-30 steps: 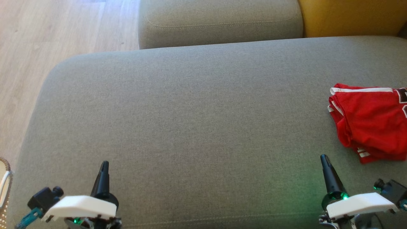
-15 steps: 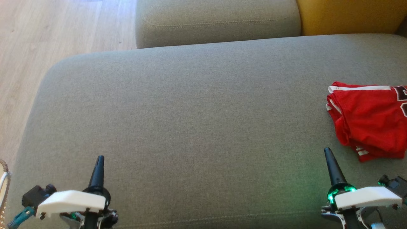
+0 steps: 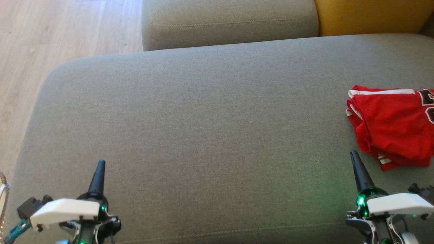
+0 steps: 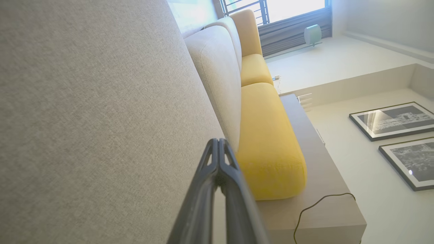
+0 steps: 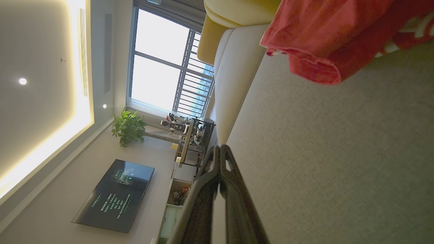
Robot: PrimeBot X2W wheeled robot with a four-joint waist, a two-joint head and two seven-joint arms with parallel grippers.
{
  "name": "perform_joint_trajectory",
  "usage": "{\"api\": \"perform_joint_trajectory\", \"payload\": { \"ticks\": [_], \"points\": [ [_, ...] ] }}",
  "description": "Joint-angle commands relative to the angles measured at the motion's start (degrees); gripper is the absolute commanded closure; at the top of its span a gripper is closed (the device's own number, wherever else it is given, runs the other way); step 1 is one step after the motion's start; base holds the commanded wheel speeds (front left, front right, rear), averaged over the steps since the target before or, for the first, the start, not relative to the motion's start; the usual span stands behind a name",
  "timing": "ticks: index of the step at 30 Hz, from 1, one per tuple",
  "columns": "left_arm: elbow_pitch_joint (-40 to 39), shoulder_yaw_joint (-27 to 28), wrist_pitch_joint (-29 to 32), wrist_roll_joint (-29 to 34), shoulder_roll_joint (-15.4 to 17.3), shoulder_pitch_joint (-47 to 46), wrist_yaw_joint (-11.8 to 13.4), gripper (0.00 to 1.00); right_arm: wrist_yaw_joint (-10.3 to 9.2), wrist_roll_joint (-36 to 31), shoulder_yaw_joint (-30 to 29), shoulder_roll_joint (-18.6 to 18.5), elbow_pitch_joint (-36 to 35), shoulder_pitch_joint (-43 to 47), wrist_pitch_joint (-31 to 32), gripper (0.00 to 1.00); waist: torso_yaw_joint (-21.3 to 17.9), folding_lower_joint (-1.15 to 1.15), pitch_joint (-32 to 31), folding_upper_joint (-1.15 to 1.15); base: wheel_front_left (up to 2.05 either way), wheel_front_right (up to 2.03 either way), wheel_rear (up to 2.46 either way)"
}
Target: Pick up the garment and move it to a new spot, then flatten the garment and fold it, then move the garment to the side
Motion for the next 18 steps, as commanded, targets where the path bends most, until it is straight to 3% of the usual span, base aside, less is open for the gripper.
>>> {"api": "perform_joint_trajectory", "payload": {
  "ticks": [1,18],
  "points": [
    [-1.54,2.33,0.59,-1.75,0.45,-3.57,-0.78,1.0,-0.01,1.92,0.57,-1.01,-1.69,-3.11,0.49,1.0,-0.05,0.0,0.02,0.0,0.0,0.0,0.0],
    [0.08,5.09,3.47,-13.3,0.18,-5.84,-2.64,1.0,-0.01,13.53,-0.62,-1.0,-1.15,-5.21,3.4,1.0,-0.67,0.0,0.29,0.0,0.0,0.0,0.0]
  ]
}}
